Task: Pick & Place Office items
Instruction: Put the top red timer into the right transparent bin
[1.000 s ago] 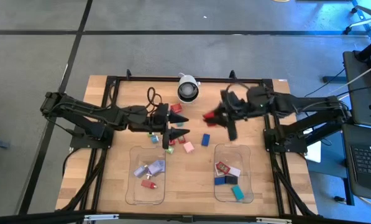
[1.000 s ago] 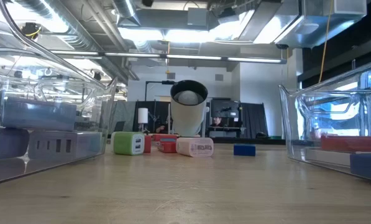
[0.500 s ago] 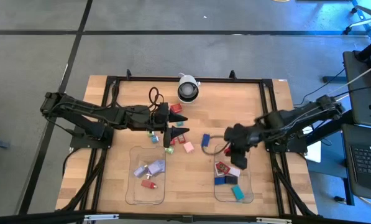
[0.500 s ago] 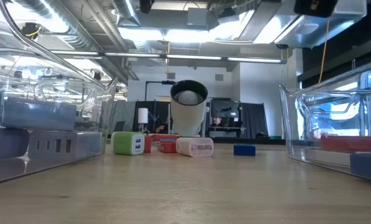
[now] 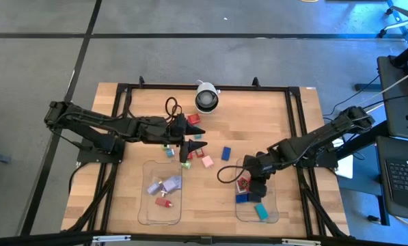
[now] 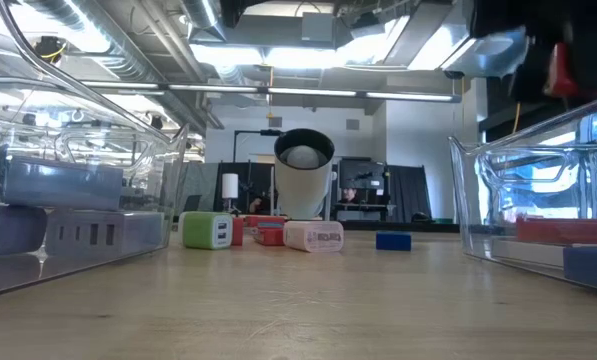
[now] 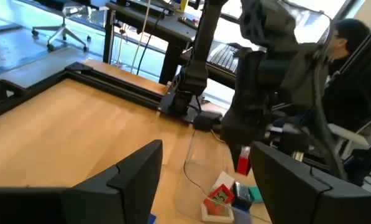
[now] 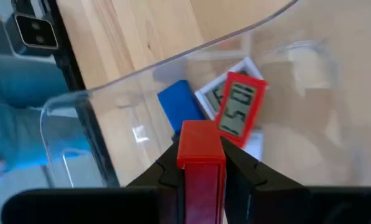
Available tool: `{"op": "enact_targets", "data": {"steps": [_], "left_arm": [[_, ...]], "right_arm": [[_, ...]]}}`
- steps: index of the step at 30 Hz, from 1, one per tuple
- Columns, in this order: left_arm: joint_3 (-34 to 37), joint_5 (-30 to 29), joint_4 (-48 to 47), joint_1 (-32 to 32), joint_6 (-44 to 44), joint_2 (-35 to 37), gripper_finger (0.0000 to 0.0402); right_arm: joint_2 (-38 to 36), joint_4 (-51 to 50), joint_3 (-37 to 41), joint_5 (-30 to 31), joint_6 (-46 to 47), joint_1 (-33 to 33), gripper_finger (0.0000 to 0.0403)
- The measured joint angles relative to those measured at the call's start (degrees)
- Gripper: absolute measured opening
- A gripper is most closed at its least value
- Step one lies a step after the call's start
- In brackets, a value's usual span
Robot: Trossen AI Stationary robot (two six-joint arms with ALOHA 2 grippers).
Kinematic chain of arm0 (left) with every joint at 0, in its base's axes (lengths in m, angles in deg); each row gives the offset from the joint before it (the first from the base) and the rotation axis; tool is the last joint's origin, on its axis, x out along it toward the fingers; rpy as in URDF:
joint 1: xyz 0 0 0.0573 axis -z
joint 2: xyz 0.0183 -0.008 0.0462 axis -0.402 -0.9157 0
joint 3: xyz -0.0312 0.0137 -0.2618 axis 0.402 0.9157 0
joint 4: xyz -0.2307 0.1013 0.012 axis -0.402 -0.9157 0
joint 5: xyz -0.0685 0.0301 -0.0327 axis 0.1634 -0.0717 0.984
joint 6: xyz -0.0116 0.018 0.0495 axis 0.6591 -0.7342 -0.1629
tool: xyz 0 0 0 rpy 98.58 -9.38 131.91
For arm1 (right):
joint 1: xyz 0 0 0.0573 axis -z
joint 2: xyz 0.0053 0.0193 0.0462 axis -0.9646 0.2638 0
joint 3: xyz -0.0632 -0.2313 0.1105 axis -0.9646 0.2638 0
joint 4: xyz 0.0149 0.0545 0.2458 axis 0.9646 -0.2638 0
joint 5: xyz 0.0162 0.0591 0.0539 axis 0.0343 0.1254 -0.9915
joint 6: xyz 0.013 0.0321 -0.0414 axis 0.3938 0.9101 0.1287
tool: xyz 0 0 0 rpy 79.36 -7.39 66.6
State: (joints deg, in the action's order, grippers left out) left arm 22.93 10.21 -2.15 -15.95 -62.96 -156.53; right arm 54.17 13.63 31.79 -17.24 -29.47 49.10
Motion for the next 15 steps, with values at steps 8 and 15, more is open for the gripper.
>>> {"op": "enact_targets", "data": {"steps": [8, 15], "left_arm": [[0.00, -0.10, 0.02, -0.69, 0.53, 0.00, 0.0241], [0.00, -0.13, 0.02, -1.86, 0.54, 0.00, 0.0238]], "right_arm": [[0.35, 6.62, 5.63, 0.47, 3.28, -0.02, 0.0071], [2.18, 6.74, 6.96, 0.56, 4.30, -0.02, 0.0072]]}}
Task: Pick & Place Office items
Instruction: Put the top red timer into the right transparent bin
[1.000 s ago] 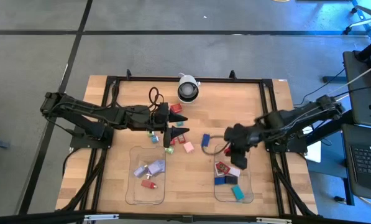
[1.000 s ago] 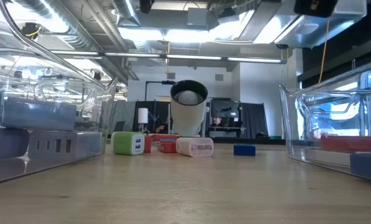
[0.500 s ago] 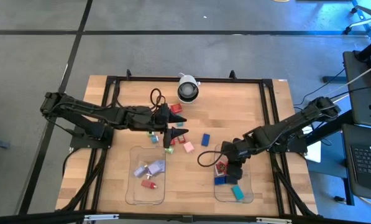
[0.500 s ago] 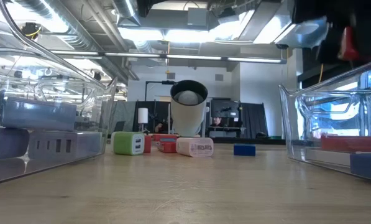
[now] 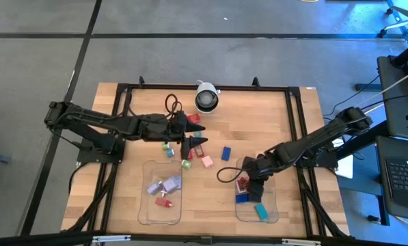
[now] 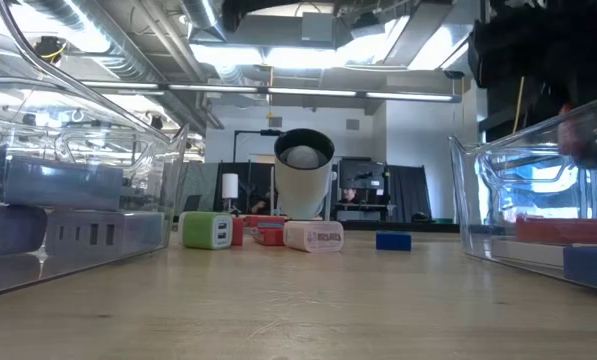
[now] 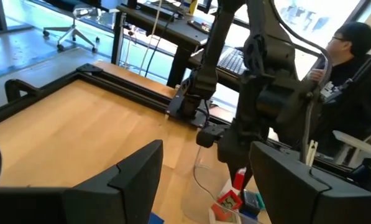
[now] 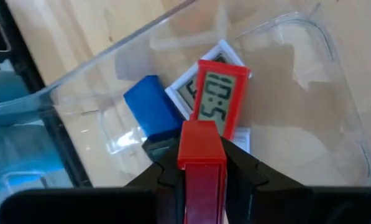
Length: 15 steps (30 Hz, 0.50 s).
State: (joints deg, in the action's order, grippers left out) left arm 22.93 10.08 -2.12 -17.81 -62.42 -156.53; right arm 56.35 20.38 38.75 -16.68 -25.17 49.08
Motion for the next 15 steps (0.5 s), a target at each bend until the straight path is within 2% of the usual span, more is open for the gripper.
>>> {"op": "enact_targets", "data": {"steps": [8, 15], "left_arm": [[0.00, 0.04, -0.04, -0.77, 0.02, -0.02, 0.0237], [0.00, 0.09, -0.04, -0.77, 0.01, -0.02, 0.0237]], "right_arm": [[1.70, 0.50, -0.22, -0.11, 0.76, 0.02, 0.0080], [1.78, 1.02, -0.17, 0.68, 2.19, 0.02, 0.0131]]}}
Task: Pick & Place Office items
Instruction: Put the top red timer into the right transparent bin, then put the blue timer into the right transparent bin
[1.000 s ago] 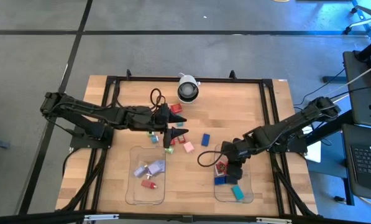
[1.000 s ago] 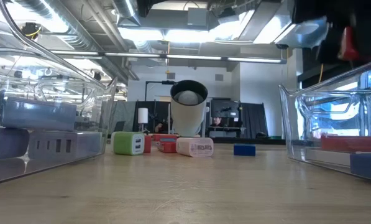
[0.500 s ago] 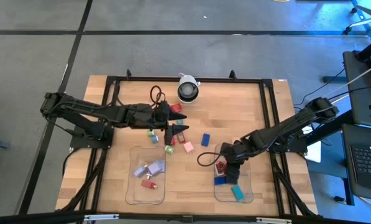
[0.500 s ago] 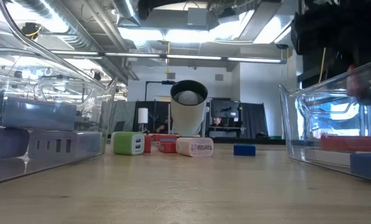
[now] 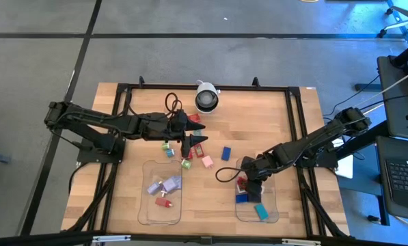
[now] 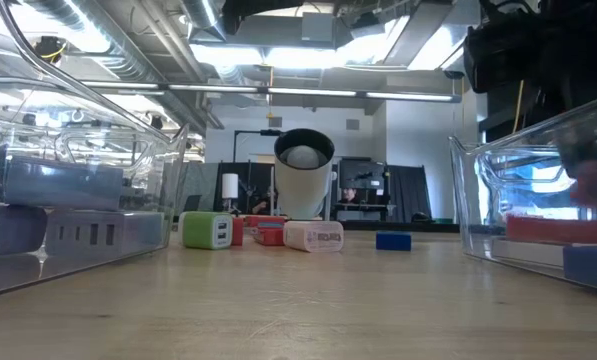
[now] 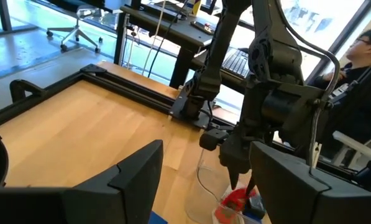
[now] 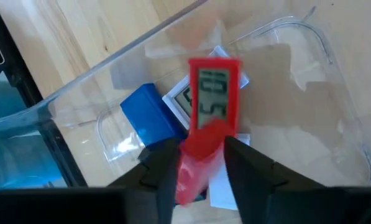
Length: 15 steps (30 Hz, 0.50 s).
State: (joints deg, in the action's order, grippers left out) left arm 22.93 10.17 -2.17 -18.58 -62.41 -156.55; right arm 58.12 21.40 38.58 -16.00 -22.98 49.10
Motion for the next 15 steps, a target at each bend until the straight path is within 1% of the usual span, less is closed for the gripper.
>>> {"op": "enact_targets", "data": {"steps": [4, 7, 12, 15], "left_arm": [[0.00, 0.00, 0.00, 0.00, 0.00, 0.00, 0.0237], [0.00, 0.00, 0.00, 0.00, -0.18, 0.00, 0.0237], [0.00, 0.00, -0.01, 0.00, -2.59, 0.00, 0.0237], [0.00, -0.32, -0.10, 0.00, -3.42, 0.00, 0.0237]], "right_arm": [[0.19, -0.46, -0.77, 0.47, 0.39, 0.08, 0.0171], [0.15, 0.21, -2.39, -1.38, -0.04, 0.81, 0.0192], [-0.29, -2.66, -6.37, -6.78, -3.70, 2.45, 0.0205], [-0.32, -6.80, -9.89, -6.88, -6.51, 3.13, 0.0205]]}}
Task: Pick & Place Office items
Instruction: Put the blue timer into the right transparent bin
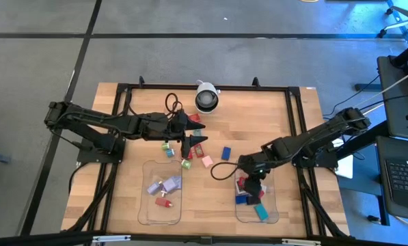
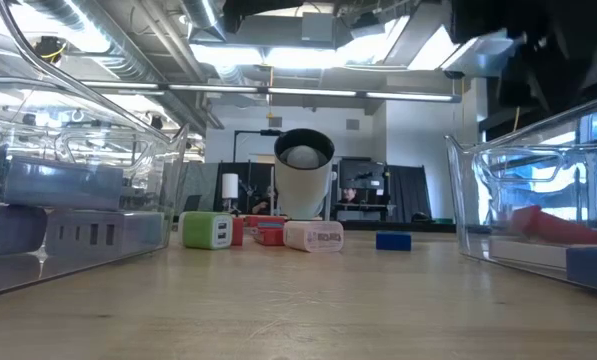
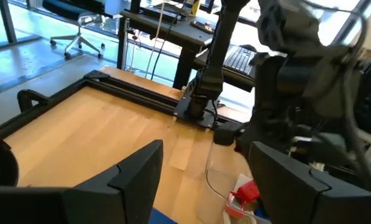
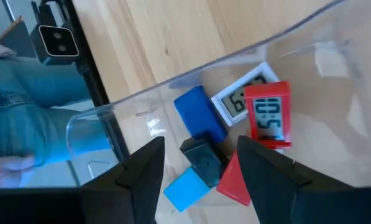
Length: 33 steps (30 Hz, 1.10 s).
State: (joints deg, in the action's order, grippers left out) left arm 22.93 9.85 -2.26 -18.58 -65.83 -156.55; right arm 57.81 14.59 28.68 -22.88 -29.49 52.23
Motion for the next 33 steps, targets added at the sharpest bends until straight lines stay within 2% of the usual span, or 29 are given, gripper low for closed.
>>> {"op": "enact_targets", "data": {"steps": [4, 7, 11, 15, 22, 24, 27, 33], "left_arm": [[0.00, -2.41, -2.02, 0.00, -0.03, 0.00, 0.0237], [0.00, -5.24, -4.82, 0.00, 0.80, 0.00, 0.0237], [0.00, -7.76, -9.21, 0.00, 2.87, 0.00, 0.0237], [0.00, -10.38, -13.88, -0.01, 6.73, 0.00, 0.0237], [0.00, -9.63, -18.97, -0.02, 12.06, 0.06, 0.0237], [0.00, -7.31, -20.80, 0.00, 13.21, 0.87, 0.0237], [0.00, -3.96, -24.08, 0.02, 15.57, 3.08, 0.0237], [0.00, -7.80, -32.56, 0.00, 20.30, 7.10, 0.0237]], "right_arm": [[-0.02, -6.68, -4.83, 0.62, -3.52, 1.47, 0.0206], [-0.04, -12.38, -8.95, 3.84, -6.49, 2.73, 0.0206], [-0.11, -18.11, -14.27, 12.20, -10.38, 4.98, 0.0206], [-0.15, -18.32, -16.42, 20.03, -11.17, 8.28, 0.0206], [-0.15, -13.56, -13.98, 34.43, 5.54, 16.33, 0.0206], [0.04, -9.53, -12.39, 34.66, 7.33, 18.50, 0.0206], [1.37, -2.23, -9.38, 31.62, 7.77, 20.55, 0.0206], [7.03, 6.15, -8.16, 29.83, 6.26, 23.19, 0.0224]]}}
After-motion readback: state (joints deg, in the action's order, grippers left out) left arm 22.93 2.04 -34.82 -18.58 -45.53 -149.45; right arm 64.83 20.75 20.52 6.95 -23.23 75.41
